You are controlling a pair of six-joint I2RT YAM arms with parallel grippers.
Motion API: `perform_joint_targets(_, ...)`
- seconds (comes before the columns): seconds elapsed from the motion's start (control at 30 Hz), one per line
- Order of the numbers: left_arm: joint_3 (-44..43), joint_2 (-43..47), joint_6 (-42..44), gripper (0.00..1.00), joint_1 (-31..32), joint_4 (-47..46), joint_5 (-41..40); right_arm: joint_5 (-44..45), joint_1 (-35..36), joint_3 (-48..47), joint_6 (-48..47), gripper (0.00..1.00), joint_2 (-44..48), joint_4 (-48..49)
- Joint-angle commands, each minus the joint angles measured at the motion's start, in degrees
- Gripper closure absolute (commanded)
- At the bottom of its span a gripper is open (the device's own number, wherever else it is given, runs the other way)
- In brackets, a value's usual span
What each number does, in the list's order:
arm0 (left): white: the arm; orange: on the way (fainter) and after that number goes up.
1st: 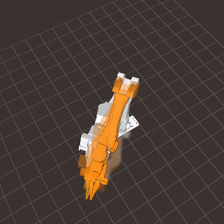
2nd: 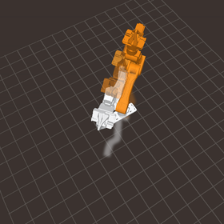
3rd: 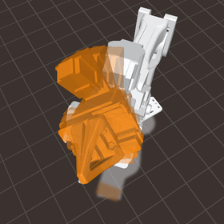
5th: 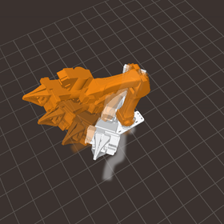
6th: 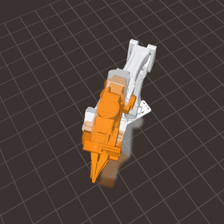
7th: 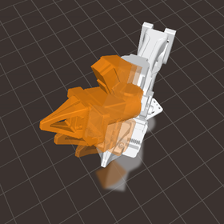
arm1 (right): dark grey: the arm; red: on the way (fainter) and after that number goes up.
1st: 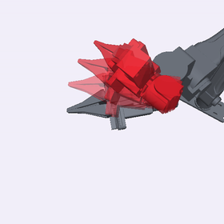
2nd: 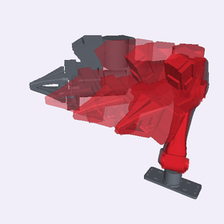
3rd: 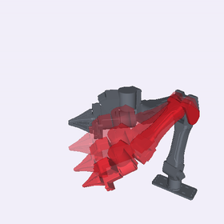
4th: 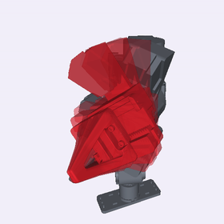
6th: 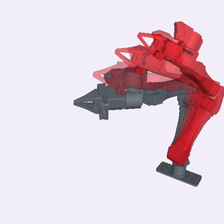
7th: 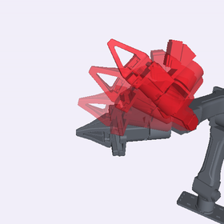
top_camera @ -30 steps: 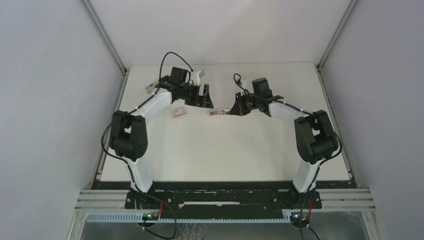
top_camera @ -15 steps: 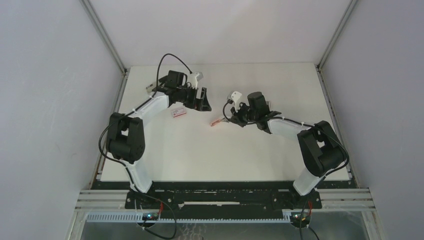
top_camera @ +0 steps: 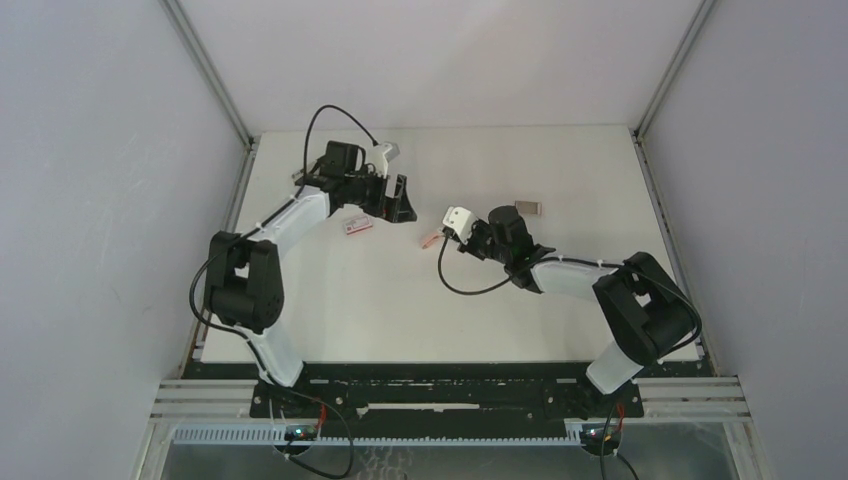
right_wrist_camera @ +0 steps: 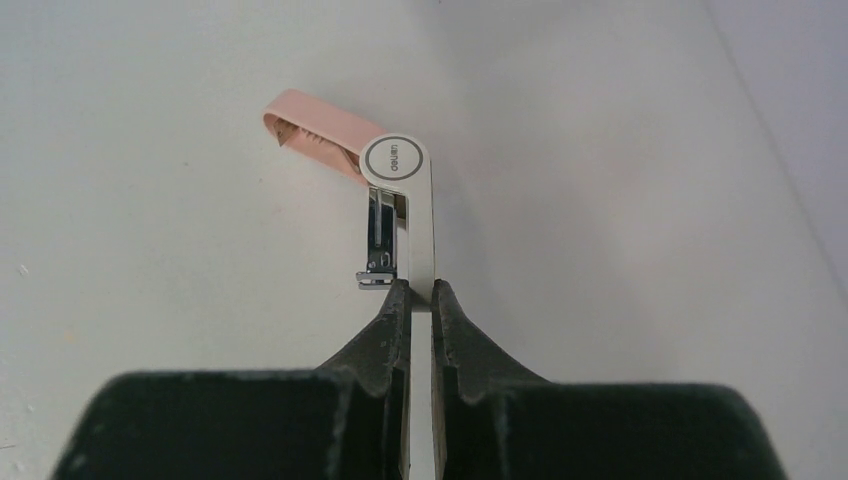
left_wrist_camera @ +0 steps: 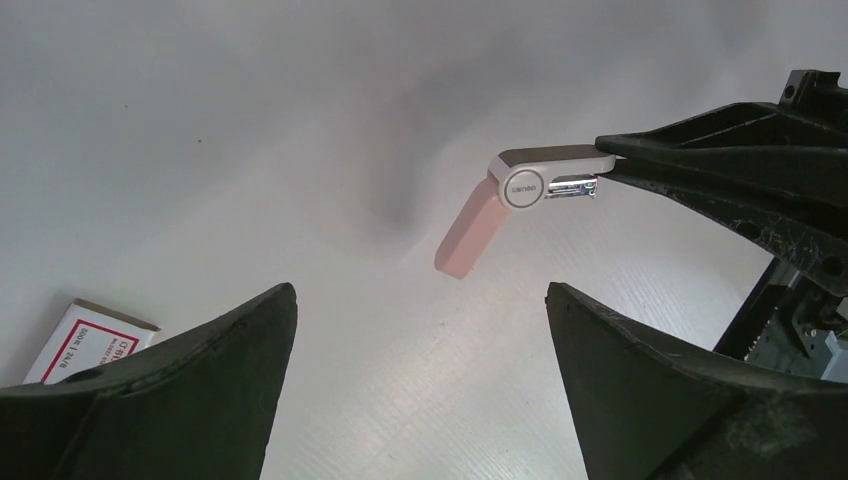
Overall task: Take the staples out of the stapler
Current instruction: Unload the staple at the center of the board.
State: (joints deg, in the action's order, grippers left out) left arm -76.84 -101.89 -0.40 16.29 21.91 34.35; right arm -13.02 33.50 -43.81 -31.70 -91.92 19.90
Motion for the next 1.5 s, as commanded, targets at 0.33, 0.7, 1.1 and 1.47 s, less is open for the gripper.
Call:
perform_joint_targets(0.33, 3.0, 8.85, 6.96, 0.0, -2.28, 2.26, 0.85, -0.12, 4.38, 13.79, -17.5, 1.0, 3.31, 32.45)
perform_joint_targets(0.7, 5.38, 11.05, 12.59, 0.0, -2.66, 3.51, -1.33, 1.81, 6.29, 19.01, -22.28, 1.0, -0.82, 50.2)
perform_joint_targets(1.1, 8.91, 13.16, 13.1, 0.0, -2.65, 0.96, -1.06, 1.5, 7.0, 21.82, -24.83, 1.0, -4.91, 60.96)
perform_joint_targets(1.47, 10.23, 13.8, 12.07, 0.0, -2.64, -0.82, -1.89, 4.42, 9.01, 16.95, -15.63, 1.0, 0.48, 47.07)
